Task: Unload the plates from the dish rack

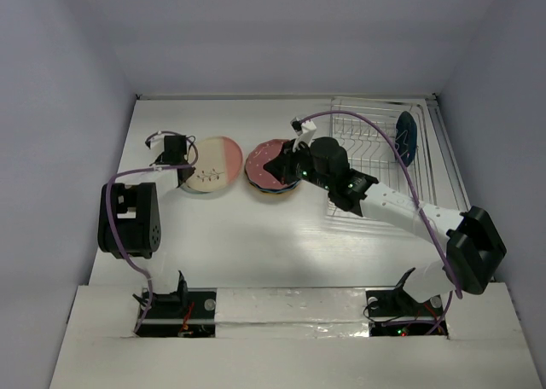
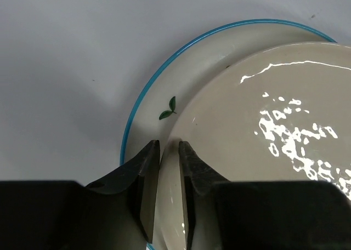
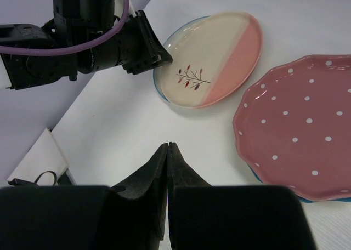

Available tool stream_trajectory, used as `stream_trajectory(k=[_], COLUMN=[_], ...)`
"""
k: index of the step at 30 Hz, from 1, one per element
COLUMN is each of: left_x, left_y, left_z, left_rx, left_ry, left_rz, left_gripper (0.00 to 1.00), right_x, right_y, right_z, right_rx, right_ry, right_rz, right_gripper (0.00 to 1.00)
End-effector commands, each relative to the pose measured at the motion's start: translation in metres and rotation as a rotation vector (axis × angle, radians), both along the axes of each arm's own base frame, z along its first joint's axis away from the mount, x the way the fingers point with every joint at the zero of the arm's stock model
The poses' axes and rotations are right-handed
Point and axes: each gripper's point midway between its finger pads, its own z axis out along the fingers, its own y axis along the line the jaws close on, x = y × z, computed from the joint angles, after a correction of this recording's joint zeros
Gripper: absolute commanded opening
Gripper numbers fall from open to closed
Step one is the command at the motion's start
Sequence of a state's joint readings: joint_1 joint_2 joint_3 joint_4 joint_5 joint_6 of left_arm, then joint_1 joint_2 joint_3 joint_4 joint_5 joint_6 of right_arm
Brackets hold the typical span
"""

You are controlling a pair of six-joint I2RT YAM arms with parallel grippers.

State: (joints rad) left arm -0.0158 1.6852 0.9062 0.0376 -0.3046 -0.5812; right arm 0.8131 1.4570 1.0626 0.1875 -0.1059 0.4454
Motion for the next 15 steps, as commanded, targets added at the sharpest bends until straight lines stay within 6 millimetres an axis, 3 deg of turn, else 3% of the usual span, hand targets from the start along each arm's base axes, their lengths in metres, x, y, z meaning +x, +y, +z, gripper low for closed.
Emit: stream_trajectory(k=[1,4,8,15], left_x=[0.012,0.011,0.005,-0.002], left_y=[0.002,0.003,0.008,0.021], left_z=[0.01,0.008,0.007,0.029], left_rx=[0.003,0.006,0.007,0.043], left_ry=[-0.023,-0.007,-0.007,-0.053], left_rz=[-0.012,-0.011,0.014,0.068], left_gripper=[0.14,0.0,0.0,0.0], right_x=[-0.005,-0.005,-0.004,-0.004], right_y=[0.003,0.002,0.0,0.002], right_z=[0.021,0.022,0.024,0.021], right_rx=[0.055,0.058,0.059,0.057], right_ry=[-0.047,-0.05,-0.054,-0.048], right_rz=[0.021,0.016,0.007,0.015], right_gripper=[0.05,0.05,0.05,0.05])
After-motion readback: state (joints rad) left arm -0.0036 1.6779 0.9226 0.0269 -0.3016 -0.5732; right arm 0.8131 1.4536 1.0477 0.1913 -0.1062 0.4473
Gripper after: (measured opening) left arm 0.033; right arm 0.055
